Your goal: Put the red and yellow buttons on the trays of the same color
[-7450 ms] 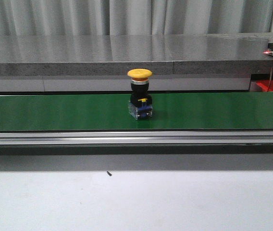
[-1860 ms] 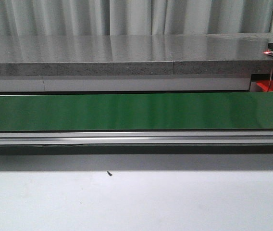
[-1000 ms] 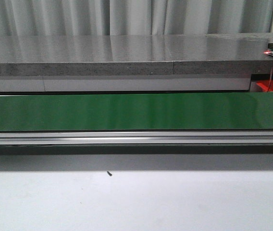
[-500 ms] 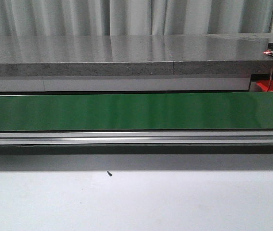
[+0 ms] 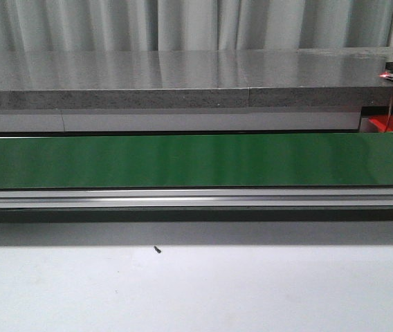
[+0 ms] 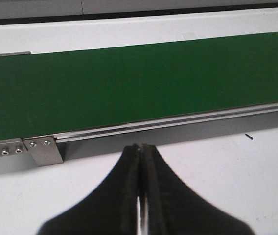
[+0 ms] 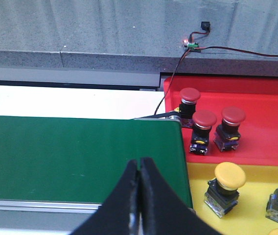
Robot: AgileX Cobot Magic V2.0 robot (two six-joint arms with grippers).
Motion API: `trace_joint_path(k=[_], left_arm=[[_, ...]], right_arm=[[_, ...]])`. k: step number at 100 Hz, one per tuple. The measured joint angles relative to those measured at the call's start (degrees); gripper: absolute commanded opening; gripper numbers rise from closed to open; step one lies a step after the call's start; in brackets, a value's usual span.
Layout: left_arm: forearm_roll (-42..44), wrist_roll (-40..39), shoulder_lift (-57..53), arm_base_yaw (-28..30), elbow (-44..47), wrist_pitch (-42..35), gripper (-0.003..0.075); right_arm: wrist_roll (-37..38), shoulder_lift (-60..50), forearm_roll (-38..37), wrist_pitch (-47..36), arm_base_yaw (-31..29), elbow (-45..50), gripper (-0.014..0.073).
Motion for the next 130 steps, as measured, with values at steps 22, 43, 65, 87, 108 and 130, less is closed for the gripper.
trace_joint_path(k=[22, 43, 65, 87, 108, 130], left_arm=[[0.1, -2.4, 1.1, 0.0, -0.3, -3.5, -0.0020], [4.0, -8.3, 8.9, 0.7, -5.5, -5.1, -0.0020], [4.6, -11.1, 19.5, 8.5, -12.8, -5.6, -0.0019], [4.5, -11.9, 29.6, 15.3, -19.6, -5.9, -0.0018], [4.1, -12.0, 40.4, 20.4, -24.9, -6.0, 0.0152], [4.1, -12.0, 50.2, 23.3, -30.5, -6.3, 0.0644]], right_arm=[[0.0, 0.0, 0.0, 0.0, 0.0, 0.0, -0.0123], [0.0, 0.0, 0.0, 0.0, 0.0, 0.0, -0.0123], [0.0, 0.0, 0.0, 0.0, 0.0, 0.0, -0.0123], [0.0, 0.0, 0.0, 0.0, 0.0, 0.0, -0.0123], [0.0, 0.0, 0.0, 0.0, 0.0, 0.0, -0.0123], [0.0, 0.0, 0.0, 0.0, 0.0, 0.0, -0.0123]])
